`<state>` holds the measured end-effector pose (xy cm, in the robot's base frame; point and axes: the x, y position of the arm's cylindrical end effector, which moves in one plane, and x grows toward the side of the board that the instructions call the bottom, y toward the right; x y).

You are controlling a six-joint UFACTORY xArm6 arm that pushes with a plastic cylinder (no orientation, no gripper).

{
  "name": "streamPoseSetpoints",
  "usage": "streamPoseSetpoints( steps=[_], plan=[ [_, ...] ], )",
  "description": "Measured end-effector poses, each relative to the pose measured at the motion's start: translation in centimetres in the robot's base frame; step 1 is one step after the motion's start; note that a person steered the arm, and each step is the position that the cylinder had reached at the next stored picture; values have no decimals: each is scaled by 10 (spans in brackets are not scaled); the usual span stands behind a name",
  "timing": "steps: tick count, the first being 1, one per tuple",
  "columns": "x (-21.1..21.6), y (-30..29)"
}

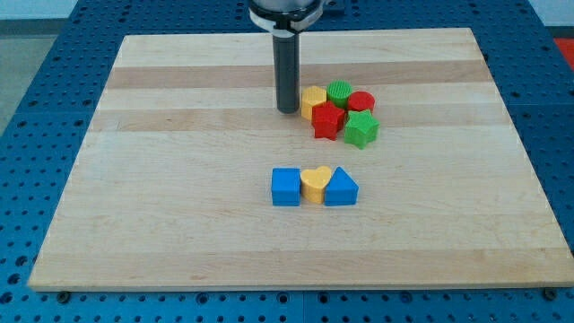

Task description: Slide the blue cube to the center

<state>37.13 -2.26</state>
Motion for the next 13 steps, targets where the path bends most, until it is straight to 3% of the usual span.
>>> streamPoseSetpoints(
  steps=[5,7,11,13],
  plan=[
    [172,-37],
    [173,-6],
    [87,-2],
    [110,21]
  ],
)
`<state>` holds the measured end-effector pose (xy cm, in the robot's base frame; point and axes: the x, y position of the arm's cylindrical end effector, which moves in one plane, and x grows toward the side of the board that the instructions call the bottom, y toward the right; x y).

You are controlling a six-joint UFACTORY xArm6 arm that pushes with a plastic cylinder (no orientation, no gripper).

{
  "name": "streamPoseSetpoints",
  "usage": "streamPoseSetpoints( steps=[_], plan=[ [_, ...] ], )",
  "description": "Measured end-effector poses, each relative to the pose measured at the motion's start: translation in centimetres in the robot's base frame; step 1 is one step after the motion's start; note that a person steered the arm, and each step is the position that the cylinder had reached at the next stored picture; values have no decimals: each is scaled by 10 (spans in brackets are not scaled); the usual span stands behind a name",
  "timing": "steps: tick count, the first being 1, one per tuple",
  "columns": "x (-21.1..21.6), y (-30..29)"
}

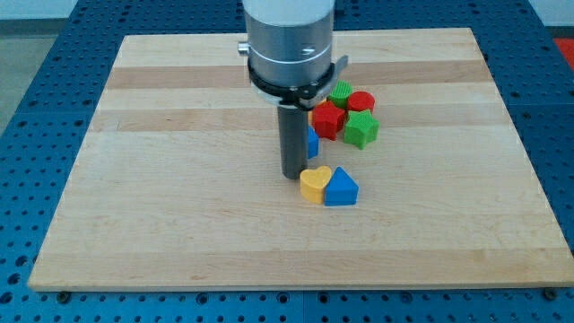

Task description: Slide the blue cube to the center

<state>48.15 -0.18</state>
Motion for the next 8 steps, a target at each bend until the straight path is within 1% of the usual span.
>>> streamPoseSetpoints(
  steps=[4,8],
  plan=[
    [-21,5],
    [-54,2]
  ],
)
